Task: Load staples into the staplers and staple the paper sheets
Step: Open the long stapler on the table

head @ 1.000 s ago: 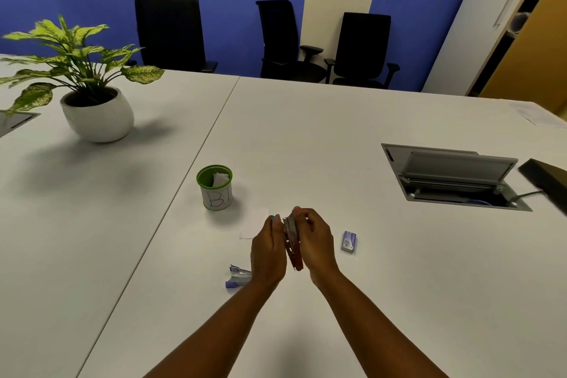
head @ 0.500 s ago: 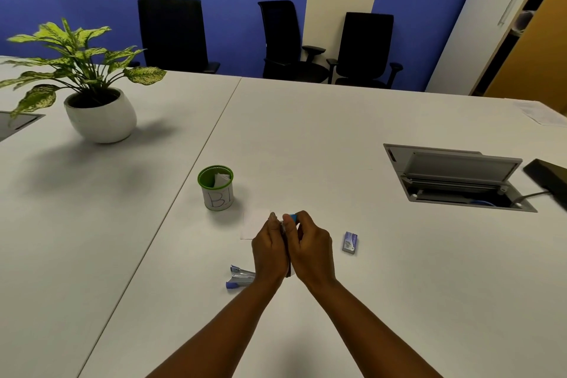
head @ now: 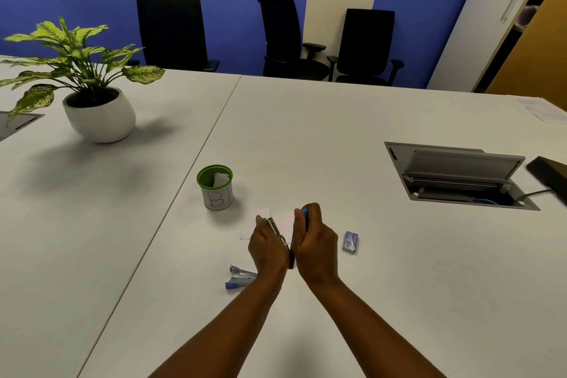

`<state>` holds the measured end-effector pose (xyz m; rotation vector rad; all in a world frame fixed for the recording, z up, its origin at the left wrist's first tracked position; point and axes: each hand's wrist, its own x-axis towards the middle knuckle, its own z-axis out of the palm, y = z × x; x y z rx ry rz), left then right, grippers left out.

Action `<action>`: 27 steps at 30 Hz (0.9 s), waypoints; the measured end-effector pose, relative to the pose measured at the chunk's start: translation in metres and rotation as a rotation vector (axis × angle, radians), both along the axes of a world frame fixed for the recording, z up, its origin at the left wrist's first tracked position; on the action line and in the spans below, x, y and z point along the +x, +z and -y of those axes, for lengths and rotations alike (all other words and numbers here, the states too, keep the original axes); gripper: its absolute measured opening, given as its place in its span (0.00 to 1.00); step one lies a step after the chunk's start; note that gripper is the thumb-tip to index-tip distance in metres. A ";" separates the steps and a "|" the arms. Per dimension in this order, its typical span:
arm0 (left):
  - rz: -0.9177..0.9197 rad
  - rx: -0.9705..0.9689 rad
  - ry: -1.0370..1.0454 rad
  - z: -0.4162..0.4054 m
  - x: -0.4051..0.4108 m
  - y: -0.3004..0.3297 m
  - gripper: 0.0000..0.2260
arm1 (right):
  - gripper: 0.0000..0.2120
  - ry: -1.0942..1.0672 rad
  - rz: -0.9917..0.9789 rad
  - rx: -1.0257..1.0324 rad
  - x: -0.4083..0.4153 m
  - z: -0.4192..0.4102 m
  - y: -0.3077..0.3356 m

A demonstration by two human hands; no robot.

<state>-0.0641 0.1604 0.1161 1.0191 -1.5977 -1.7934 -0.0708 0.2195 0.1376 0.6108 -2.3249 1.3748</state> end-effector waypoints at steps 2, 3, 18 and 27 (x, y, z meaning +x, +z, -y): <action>-0.014 -0.006 -0.019 0.001 -0.002 0.001 0.18 | 0.29 0.010 -0.018 -0.020 0.002 0.000 0.005; -0.037 -0.007 -0.044 0.001 -0.002 0.002 0.18 | 0.31 0.019 -0.025 -0.024 0.002 0.000 0.006; -0.155 0.190 -0.072 0.065 -0.013 0.008 0.19 | 0.10 0.268 -0.022 -0.107 0.018 -0.020 -0.009; -0.136 0.169 -0.107 0.071 -0.010 0.008 0.19 | 0.17 0.438 0.225 -0.068 0.024 -0.039 -0.024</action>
